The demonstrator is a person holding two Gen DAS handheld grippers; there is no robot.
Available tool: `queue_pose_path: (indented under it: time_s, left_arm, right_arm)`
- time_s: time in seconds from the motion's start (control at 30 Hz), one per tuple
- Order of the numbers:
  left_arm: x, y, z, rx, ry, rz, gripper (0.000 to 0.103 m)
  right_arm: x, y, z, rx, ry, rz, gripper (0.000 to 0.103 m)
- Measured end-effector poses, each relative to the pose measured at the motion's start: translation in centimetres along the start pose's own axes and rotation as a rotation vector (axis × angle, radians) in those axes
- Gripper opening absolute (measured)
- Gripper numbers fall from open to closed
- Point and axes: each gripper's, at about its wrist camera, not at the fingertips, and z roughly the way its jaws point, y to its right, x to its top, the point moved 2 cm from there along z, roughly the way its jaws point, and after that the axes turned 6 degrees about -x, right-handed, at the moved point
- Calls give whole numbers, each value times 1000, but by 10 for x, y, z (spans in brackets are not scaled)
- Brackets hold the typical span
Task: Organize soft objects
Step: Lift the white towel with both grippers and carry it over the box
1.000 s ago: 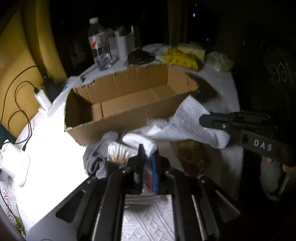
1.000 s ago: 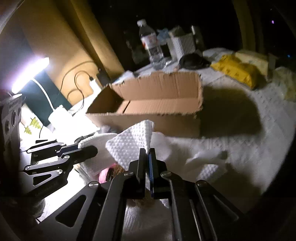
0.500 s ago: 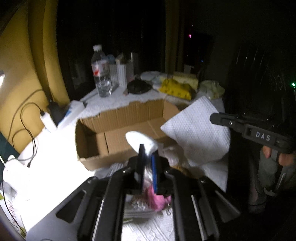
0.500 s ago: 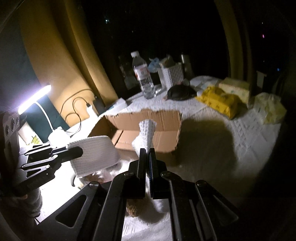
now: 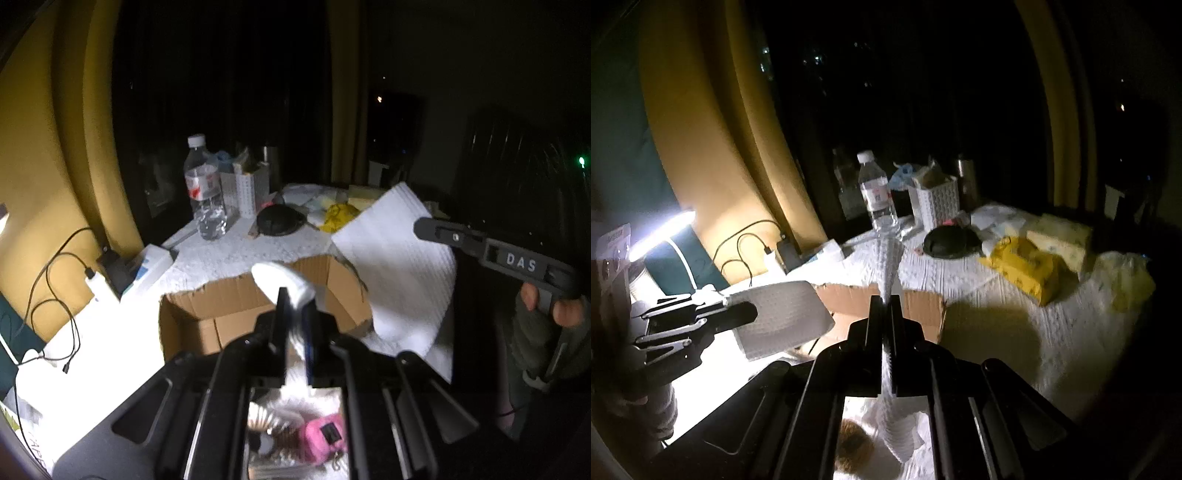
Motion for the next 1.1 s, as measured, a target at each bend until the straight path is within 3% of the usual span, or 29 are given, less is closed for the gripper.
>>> queue_pose_path:
  time_s: [0.37,0.63,0.9,1.1]
  left_arm:
    - [15,-7,24,-2,8,-25,6]
    - [17,-16,53,0,-12,-55,6]
    - [4,-26,84,1,-69,-96,6]
    - [-12,-25,110,-14,-133,-108,6]
  right_arm:
    - [37,6,21,10,36,-25,3]
    - [42,9,53,43,10,-13,3]
    - [21,4,99,93,-73,9,3]
    - [-21,22,127,57,-167,48,3]
